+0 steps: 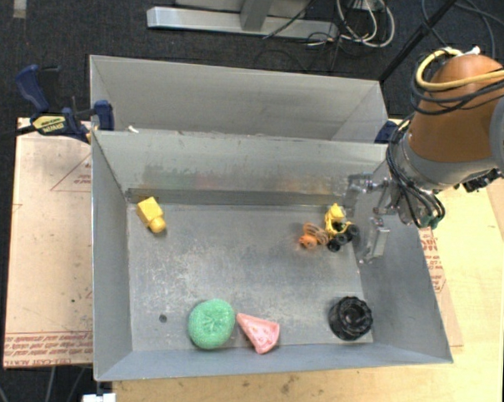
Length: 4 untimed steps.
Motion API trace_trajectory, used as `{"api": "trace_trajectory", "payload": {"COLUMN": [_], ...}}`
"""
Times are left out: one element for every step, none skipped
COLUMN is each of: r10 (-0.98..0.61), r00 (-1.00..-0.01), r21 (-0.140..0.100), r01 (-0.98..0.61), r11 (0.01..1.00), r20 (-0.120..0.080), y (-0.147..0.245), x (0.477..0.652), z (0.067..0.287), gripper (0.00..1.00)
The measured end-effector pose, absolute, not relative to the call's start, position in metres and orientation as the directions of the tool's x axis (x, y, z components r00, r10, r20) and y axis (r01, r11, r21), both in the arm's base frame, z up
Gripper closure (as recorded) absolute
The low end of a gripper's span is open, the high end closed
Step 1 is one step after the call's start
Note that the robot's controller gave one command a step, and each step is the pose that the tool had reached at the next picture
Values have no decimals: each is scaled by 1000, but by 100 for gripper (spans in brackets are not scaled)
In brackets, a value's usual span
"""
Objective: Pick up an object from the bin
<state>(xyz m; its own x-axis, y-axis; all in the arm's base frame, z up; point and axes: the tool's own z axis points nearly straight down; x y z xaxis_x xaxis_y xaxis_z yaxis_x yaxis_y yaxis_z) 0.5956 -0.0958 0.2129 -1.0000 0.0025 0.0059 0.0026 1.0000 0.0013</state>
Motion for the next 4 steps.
{"api": "trace_trajectory", "payload": {"r10": [0, 92, 45, 347], "r00": [-1000, -996, -999, -938], "r21": [0, 1, 1, 1], "r01": [0, 92, 45, 347], "r11": [1000, 996, 999, 938], "r20": [-2, -11, -1, -2], "y": [-95, -117, -122, -135], "x": [597, 651, 670, 657], "z": [218, 160, 122, 138], "gripper": [0, 0, 0, 0]}}
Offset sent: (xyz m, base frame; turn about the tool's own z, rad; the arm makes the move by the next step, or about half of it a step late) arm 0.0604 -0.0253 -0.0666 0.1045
